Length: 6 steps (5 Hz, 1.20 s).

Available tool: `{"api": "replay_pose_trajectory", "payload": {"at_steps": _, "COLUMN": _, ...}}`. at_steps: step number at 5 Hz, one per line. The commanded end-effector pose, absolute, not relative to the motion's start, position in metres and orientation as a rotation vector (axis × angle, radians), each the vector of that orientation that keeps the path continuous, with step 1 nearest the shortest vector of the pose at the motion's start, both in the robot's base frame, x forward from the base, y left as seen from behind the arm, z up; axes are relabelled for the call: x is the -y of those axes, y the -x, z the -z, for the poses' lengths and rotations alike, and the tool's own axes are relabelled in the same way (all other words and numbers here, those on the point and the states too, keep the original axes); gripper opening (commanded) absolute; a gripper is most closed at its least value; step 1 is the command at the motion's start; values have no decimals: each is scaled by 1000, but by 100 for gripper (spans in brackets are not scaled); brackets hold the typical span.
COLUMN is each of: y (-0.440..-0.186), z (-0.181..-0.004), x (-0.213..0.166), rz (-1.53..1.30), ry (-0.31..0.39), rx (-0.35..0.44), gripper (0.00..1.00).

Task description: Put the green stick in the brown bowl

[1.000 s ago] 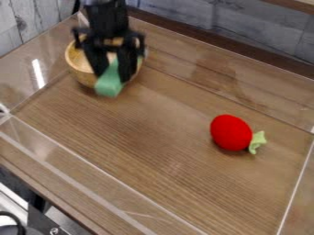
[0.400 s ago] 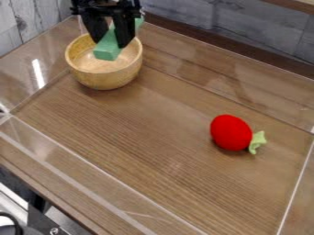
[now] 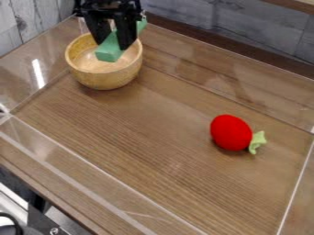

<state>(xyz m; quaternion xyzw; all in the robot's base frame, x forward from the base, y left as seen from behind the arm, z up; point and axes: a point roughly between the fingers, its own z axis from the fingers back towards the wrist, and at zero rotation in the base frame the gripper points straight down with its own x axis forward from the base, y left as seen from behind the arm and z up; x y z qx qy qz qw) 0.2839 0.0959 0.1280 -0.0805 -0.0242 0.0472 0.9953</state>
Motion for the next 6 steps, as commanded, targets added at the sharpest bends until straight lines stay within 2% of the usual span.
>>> {"api": "replay_pose_trajectory", "payload": {"at_steps": 1, "y": -293, "z": -153, "x": -92, "rz": -92, "ry": 145, "rx": 111, "gripper": 0}}
{"api": "replay_pose_trajectory", "payload": {"at_steps": 2, "y": -294, "z": -157, "x": -86, "rz": -105, "ry": 147, "rx": 109, "gripper": 0}}
{"api": "replay_pose_trajectory", "payload": {"at_steps": 3, "y": -296, "z": -158, "x": -103, "rz": -95, "ry": 147, "rx": 101, "gripper": 0}}
{"api": "replay_pose_trajectory", "payload": {"at_steps": 5, "y": -294, "z": -150, "x": -137, "rz": -65, "ry": 146, "rx": 78, "gripper": 0}}
{"api": "replay_pose_trajectory", "payload": {"at_steps": 6, "y": -295, "z": -141, "x": -141, "rz": -88, "ry": 150, "rx": 73, "gripper": 0}}
